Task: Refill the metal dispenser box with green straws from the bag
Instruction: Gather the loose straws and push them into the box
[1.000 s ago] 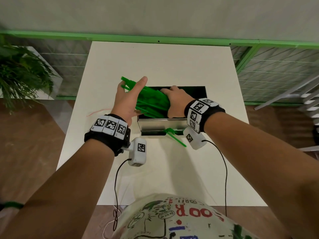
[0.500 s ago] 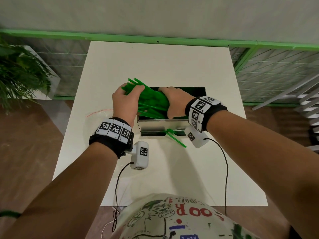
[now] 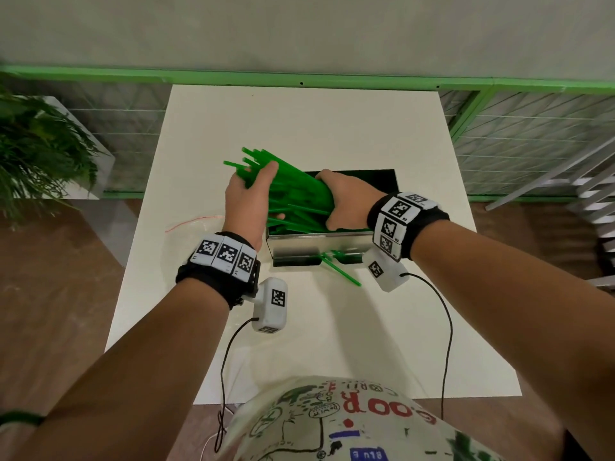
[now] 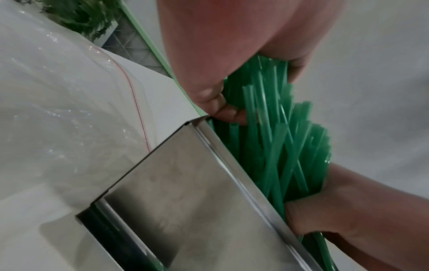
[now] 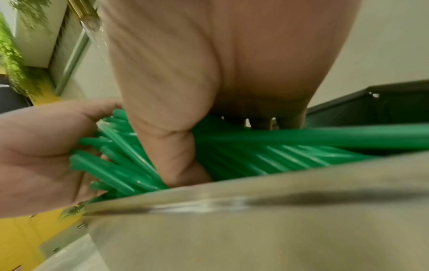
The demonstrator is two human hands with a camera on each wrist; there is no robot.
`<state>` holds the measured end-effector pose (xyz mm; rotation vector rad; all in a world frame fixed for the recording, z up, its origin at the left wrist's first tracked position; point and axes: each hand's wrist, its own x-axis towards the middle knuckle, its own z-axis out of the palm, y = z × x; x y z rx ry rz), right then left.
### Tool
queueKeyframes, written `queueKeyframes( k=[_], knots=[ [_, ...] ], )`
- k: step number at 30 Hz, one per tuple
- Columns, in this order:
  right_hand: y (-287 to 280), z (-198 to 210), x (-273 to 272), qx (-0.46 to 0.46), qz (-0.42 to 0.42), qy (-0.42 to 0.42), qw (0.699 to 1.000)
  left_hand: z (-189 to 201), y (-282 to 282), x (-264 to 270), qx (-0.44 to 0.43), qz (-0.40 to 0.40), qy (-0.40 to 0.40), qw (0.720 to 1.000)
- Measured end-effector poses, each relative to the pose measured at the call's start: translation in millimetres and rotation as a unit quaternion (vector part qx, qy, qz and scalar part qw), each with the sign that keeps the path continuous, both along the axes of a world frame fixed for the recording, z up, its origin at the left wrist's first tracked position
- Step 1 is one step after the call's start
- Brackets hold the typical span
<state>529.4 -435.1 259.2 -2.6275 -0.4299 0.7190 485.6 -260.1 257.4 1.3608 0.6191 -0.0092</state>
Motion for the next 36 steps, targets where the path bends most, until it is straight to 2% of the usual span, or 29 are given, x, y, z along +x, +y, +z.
queueKeyframes(
  k=[6,11,14,16,18,20,25,30,33,36],
  knots=[
    [-7,-6,2,-0.031,-0.01,-0.021,0.999,-8,3,-1,0.146,0.006,-0.028,0.989],
    [-17,-4,6,-0.073,-0.008,-0.003,0.997,-6,15,2,0.203,0.04,-0.009,0.978],
    [-24,-5,6,-0.031,-0.021,0.009,0.999,3,17,9,0.168,0.035,-0.039,0.984],
    [-27,-8,3,-0.024,-0.028,0.014,0.999,8,13,13,0.153,-0.024,-0.042,0.987],
    [-30,-12,-1,-0.032,-0.035,0.02,0.999,10,6,14,0.179,-0.085,-0.033,0.98],
    [-30,-16,-5,-0.025,-0.053,0.022,0.998,10,-5,12,0.223,-0.11,-0.034,0.968],
    [-14,-25,-16,0.03,-0.081,-0.01,0.996,3,-22,3,0.32,-0.102,-0.072,0.939],
    [-2,-26,-25,0.113,-0.071,-0.081,0.988,0,-22,2,0.252,-0.041,-0.121,0.959],
    [-1,-23,-30,0.151,-0.084,-0.084,0.981,2,-21,1,0.242,-0.092,-0.107,0.96],
    [-5,-21,-32,0.159,-0.081,-0.096,0.979,-4,-15,4,0.311,-0.141,-0.076,0.937]
  ],
)
